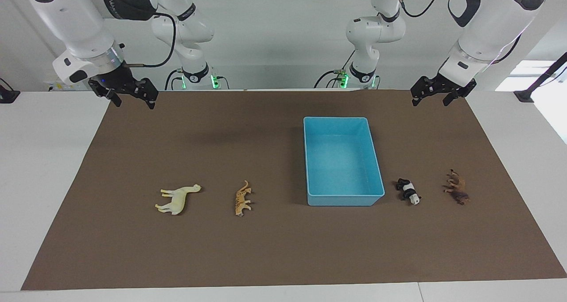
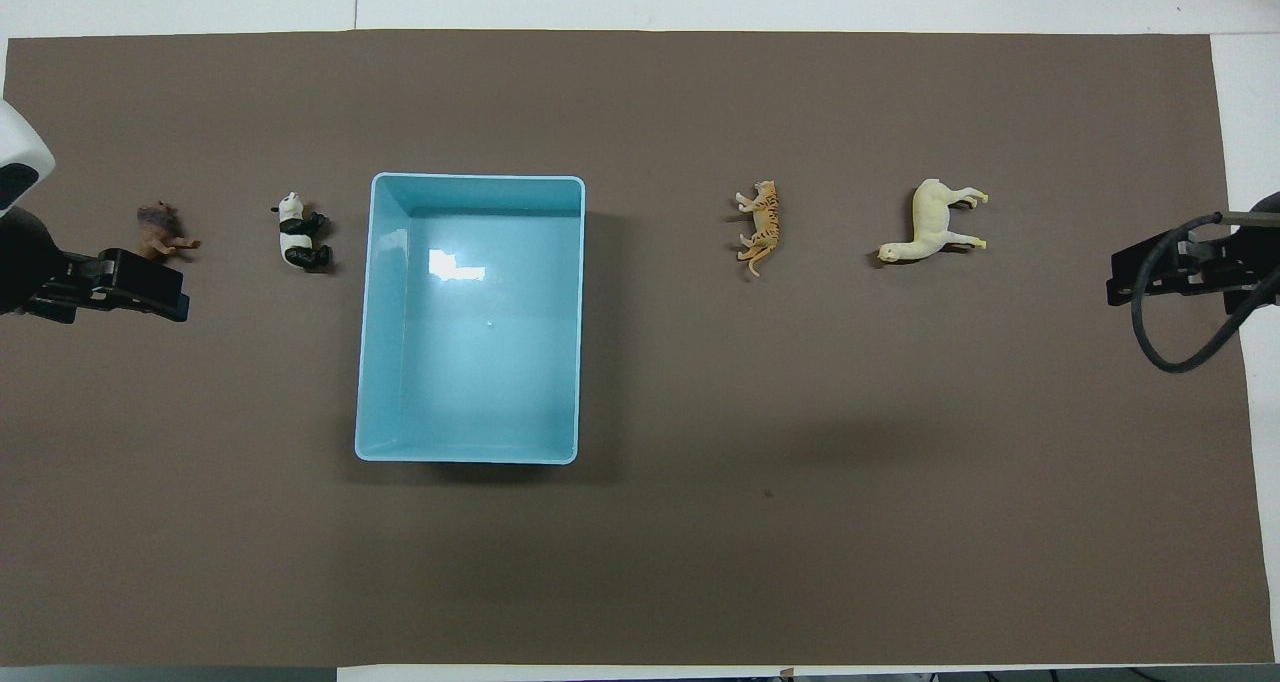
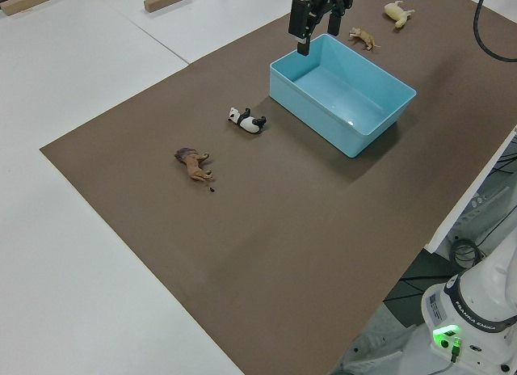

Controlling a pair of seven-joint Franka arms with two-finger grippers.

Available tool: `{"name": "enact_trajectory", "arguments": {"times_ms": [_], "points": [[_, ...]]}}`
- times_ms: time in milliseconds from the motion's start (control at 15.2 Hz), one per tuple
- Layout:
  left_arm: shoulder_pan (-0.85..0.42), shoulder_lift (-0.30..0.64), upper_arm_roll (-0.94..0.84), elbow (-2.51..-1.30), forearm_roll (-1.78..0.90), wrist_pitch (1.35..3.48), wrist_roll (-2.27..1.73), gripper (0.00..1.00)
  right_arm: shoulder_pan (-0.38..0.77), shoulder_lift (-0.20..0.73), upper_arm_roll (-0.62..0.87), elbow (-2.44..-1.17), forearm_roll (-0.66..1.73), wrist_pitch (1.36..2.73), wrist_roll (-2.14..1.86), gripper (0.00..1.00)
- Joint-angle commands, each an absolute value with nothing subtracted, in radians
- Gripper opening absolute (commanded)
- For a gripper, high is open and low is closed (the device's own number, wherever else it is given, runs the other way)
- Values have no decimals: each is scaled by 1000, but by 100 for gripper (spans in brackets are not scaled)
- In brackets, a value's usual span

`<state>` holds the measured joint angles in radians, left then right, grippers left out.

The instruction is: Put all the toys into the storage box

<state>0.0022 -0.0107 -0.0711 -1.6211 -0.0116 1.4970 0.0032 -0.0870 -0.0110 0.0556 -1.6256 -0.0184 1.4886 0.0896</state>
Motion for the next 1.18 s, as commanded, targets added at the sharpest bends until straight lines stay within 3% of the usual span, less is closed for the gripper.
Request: {"name": "enact_trajectory", "arguments": {"times_ms": [0, 263, 460, 788, 1116], "points": [[-8, -34, -63, -1652, 8, 1520, 9, 100, -107, -40, 66, -1626, -23, 1485, 64, 100], [-8, -34, -63, -1652, 8, 1520, 9, 100, -106, -55, 66, -1675, -12, 1514, 72, 100], [-8, -34, -63, -1652, 8, 1519, 9, 100, -89, -42, 69, -1784, -11, 1740, 116, 100], [-11, -31, -63, -1649, 9, 1558, 9, 100, -66, 138, 72, -1805, -5, 1997, 188, 100], [-6, -28, -63, -1649, 14, 1595, 6, 100, -35, 228, 72, -1876, -3, 2221, 241, 100]]}}
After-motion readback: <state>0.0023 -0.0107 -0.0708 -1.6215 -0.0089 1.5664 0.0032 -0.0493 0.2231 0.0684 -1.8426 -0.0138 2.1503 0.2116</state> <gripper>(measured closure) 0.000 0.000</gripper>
